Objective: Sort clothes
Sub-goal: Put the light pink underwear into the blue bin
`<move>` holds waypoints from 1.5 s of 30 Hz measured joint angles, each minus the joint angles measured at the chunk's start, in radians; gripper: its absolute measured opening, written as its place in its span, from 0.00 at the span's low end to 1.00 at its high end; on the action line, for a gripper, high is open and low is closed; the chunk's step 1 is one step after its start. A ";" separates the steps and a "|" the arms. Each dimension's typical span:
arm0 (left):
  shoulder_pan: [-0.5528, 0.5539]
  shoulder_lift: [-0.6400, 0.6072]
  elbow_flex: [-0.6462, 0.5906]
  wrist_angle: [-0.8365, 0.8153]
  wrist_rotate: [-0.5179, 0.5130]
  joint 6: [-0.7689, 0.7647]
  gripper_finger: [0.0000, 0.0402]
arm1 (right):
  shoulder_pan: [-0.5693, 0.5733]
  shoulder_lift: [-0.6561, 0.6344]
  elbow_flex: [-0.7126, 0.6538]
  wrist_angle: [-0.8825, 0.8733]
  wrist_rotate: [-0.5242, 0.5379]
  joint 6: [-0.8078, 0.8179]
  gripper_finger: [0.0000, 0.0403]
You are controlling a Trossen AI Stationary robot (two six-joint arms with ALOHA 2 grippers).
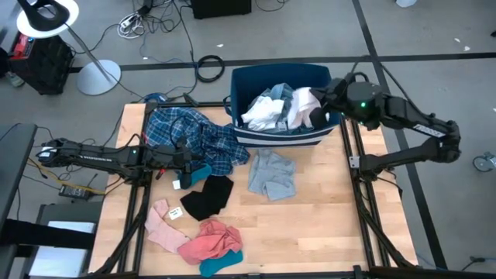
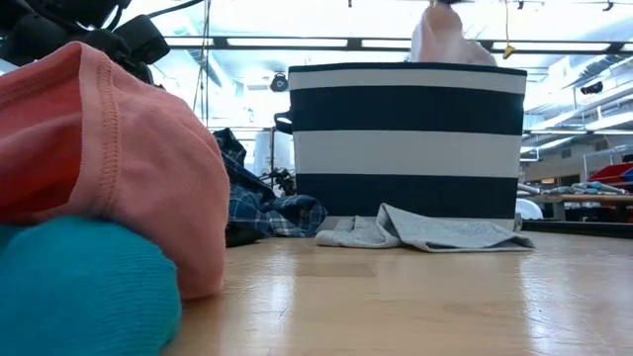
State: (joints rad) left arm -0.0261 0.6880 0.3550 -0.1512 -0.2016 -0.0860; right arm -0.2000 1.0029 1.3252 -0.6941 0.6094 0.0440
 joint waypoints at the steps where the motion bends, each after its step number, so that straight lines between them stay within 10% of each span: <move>1: 0.000 0.000 0.000 0.000 0.000 0.000 0.35 | -0.009 -0.020 -0.047 0.005 0.000 0.019 0.00; 11: 0.000 0.000 0.000 0.021 0.000 0.000 0.35 | -0.153 0.037 -0.385 0.243 -0.164 0.104 0.00; 21: 0.000 0.000 0.000 0.019 0.000 0.005 0.35 | -0.341 0.240 -0.361 0.362 -0.463 0.306 0.00; 45: 0.000 0.000 0.000 0.016 -0.004 0.007 0.35 | -0.385 0.599 -0.331 0.329 -0.472 0.337 0.02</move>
State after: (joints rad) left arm -0.0261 0.6880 0.3553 -0.1352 -0.2061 -0.0792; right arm -0.5848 1.6016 0.9939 -0.3647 0.1371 0.3807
